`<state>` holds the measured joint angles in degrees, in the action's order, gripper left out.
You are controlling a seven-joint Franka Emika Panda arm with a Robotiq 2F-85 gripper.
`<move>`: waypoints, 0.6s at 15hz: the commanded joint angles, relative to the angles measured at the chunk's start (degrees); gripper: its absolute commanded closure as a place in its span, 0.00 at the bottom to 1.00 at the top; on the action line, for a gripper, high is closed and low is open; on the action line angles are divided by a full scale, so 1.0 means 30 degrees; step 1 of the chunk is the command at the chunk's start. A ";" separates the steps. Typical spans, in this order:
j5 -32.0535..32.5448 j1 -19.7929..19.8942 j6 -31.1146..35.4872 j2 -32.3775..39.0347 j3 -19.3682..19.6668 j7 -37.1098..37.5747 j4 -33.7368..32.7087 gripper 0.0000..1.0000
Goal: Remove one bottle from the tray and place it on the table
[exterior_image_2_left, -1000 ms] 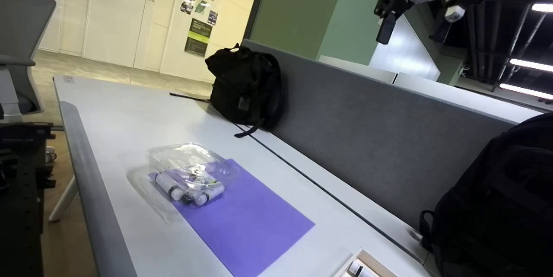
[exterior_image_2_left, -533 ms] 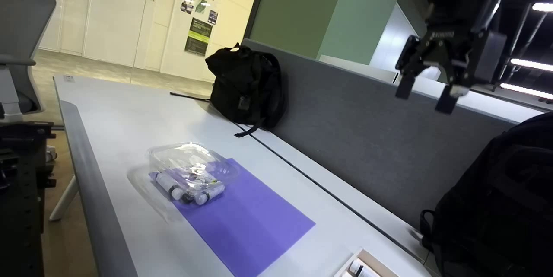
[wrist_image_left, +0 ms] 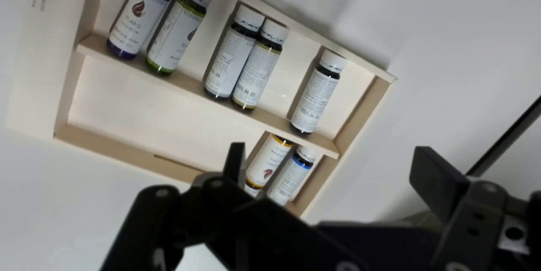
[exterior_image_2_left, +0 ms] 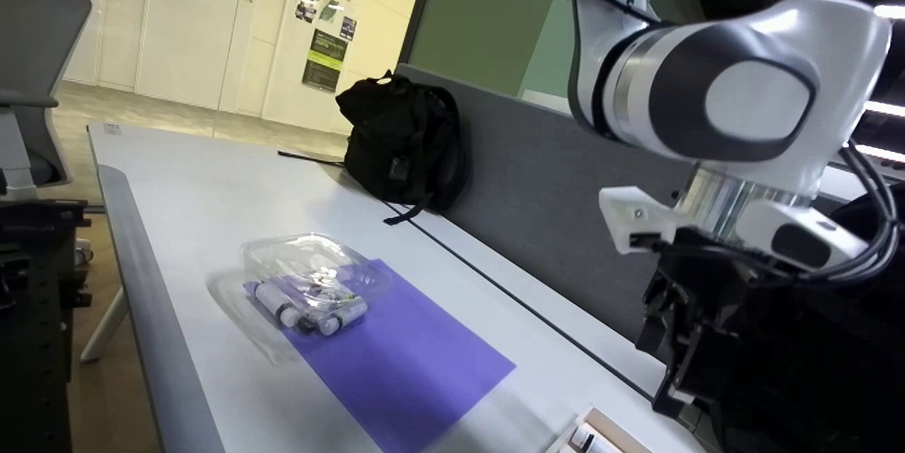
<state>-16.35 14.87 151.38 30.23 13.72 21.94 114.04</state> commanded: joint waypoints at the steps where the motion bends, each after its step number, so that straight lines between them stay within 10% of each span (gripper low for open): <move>1: -0.0579 -0.0032 0.0345 0.0696 0.0028 0.0425 -0.0207 0.00; 9: -0.1088 -0.0198 0.0415 0.2573 0.0176 0.1730 -0.1776 0.00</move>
<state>-19.77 14.81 153.52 36.05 13.68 25.50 110.87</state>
